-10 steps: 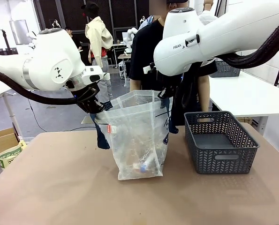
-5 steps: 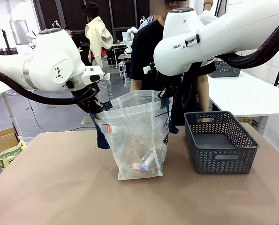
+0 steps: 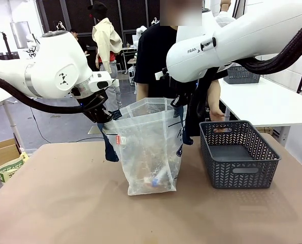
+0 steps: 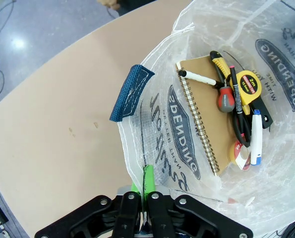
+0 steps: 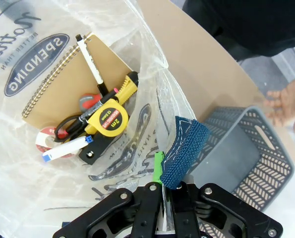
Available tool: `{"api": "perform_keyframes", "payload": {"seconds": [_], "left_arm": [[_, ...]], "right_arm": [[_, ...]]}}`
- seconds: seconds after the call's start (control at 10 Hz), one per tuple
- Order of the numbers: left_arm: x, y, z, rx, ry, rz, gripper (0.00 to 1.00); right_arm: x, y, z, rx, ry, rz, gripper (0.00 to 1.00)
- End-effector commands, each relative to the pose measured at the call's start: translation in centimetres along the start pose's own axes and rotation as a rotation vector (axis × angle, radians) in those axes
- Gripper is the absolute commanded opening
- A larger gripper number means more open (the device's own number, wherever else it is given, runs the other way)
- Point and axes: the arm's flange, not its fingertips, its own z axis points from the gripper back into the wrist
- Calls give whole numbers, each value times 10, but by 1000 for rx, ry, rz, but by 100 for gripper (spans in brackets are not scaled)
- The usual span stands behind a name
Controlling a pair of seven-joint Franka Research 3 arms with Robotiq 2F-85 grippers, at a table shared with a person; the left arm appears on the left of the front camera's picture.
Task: Transfer purchased items from the store into the shopping bag.
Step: Move the Reusable shopping bag to the right side of the table.
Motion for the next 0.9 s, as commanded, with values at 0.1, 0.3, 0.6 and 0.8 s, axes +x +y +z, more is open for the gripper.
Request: {"api": "perform_keyframes", "payload": {"seconds": [0.1,0.3,0.6,0.8], "left_arm": [[0,2,1,12,0,-7,0],[0,2,1,12,0,-7,0],[0,2,1,12,0,-7,0],[0,2,1,12,0,-7,0]], "right_arm": [[-2,-1,-1,0,5,-5,0],[-2,-1,-1,0,5,-5,0],[-2,-1,-1,0,5,-5,0],[-2,-1,-1,0,5,-5,0]]}}
